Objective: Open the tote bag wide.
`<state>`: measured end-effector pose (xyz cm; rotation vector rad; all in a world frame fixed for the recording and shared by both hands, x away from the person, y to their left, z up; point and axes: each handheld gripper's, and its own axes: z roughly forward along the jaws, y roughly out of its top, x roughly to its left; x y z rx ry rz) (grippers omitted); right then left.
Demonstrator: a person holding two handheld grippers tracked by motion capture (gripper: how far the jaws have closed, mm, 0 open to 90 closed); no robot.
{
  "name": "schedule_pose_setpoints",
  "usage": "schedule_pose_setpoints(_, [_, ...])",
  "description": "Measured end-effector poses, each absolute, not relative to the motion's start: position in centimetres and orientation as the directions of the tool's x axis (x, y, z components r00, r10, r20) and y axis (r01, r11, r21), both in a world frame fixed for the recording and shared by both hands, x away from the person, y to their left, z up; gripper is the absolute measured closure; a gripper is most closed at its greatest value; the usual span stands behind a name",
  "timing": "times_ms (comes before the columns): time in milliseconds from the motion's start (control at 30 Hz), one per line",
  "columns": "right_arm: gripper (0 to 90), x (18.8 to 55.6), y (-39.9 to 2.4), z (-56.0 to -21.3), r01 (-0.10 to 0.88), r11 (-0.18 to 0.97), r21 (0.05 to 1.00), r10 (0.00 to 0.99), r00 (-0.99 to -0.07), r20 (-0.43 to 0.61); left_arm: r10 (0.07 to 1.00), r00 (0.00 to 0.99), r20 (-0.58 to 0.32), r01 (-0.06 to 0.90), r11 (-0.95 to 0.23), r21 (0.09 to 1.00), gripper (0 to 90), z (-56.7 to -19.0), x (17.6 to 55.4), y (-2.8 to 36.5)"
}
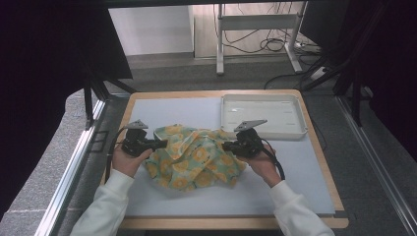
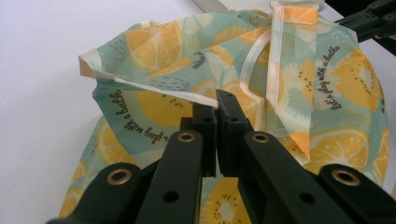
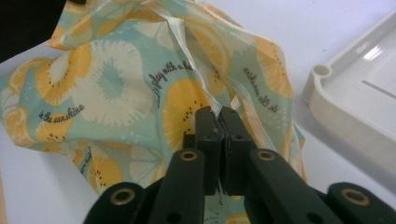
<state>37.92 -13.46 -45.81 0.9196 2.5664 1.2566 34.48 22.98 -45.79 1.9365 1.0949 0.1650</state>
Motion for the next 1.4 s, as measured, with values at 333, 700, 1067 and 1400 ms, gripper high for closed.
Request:
schedule_pose_setpoints(333, [88.7,37.3,-13.7,-45.1,0.406,0.453,0.793,0.571,-0.816,0.092,0.736,0.605,-0.305,0.627,-0.204,0.752,88.3,-45.5,34.1,23.5])
schedule_pose_setpoints(700, [88.9,35.3,-14.6,-42.8,0.321,0.410,0.854,0.544,-0.837,0.054,0.711,0.619,-0.335,0.613,-0.170,0.772,88.8,-44.5,32.7,24.6])
schedule_pose_setpoints(1067, [88.8,32.1,-15.3,-42.5,0.284,0.392,0.875,0.505,-0.861,0.053,0.674,0.642,-0.367,0.608,-0.155,0.779,88.9,-44.4,30.4,25.2])
schedule_pose_setpoints(1400, [88.9,29.5,-15.1,-44.5,0.291,0.424,0.858,0.427,-0.899,0.094,0.644,0.645,-0.411,0.640,-0.161,0.752,88.9,-46.9,27.8,25.9])
